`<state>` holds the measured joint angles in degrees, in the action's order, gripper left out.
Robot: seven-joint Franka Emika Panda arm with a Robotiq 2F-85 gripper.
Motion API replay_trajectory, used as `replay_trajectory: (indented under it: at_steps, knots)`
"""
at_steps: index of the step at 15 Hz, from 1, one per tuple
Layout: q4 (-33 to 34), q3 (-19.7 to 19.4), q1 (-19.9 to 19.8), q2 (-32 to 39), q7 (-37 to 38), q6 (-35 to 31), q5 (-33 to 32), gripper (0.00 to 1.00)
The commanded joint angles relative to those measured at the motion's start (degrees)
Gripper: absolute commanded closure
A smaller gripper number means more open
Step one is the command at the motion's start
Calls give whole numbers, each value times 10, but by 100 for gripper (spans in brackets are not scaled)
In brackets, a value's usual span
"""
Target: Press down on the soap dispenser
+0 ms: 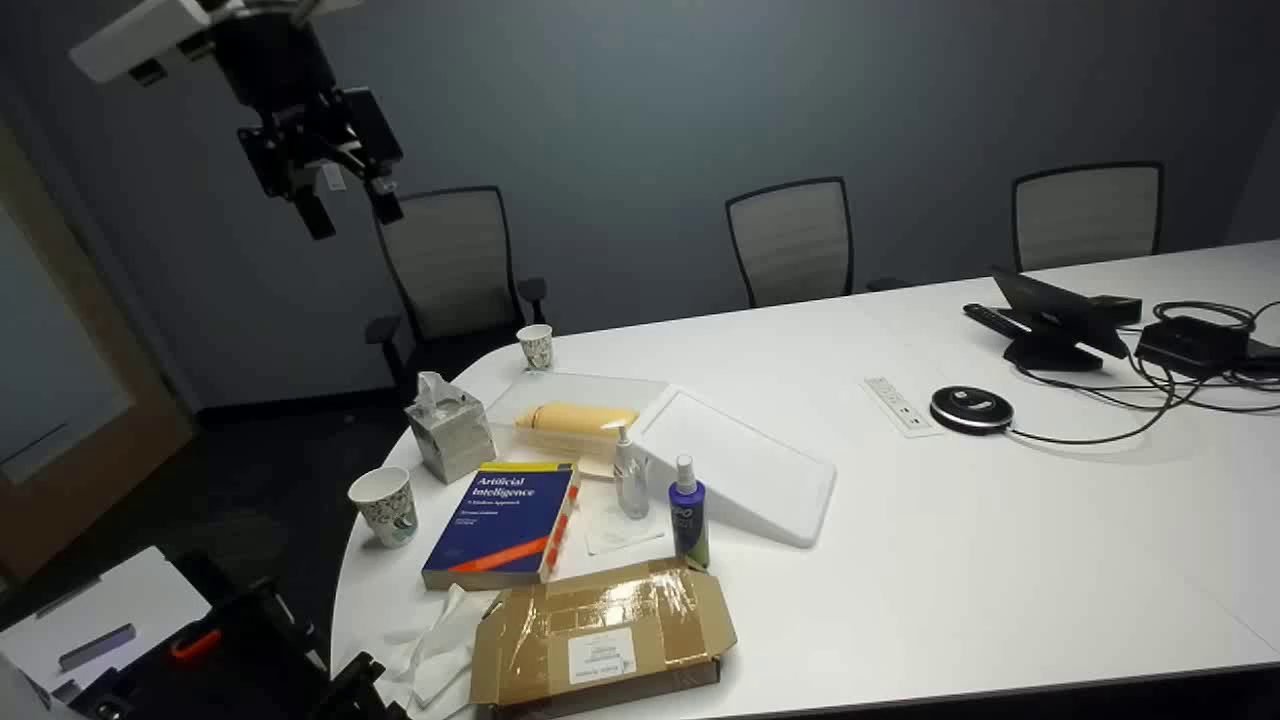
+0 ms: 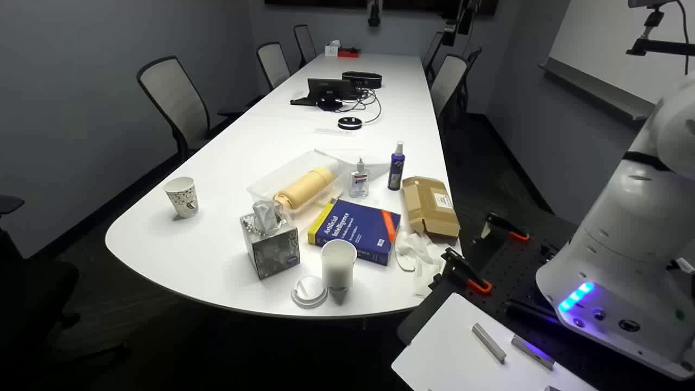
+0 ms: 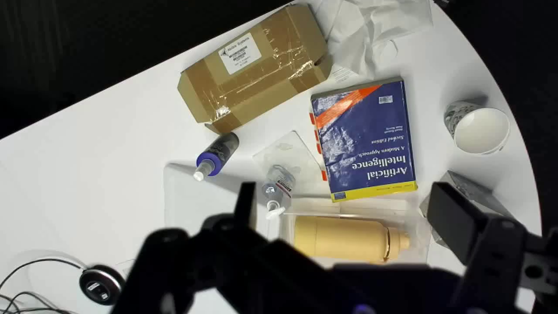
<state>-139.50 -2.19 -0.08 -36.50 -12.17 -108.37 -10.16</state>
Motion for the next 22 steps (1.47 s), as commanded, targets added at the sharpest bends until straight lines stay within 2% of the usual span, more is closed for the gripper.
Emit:
replay_trajectory:
  at_steps: [1,6,10,16,22]
  knots:
    - [2,-2,3,0,2,2,-1,0]
    - [42,-1,-2,74,21,-14,-1,0]
    - [105,7,-8,178,80,-38,6,0]
    - [200,-3,-14,346,176,-125,62,0]
    - [260,-12,-21,475,260,-192,63,0]
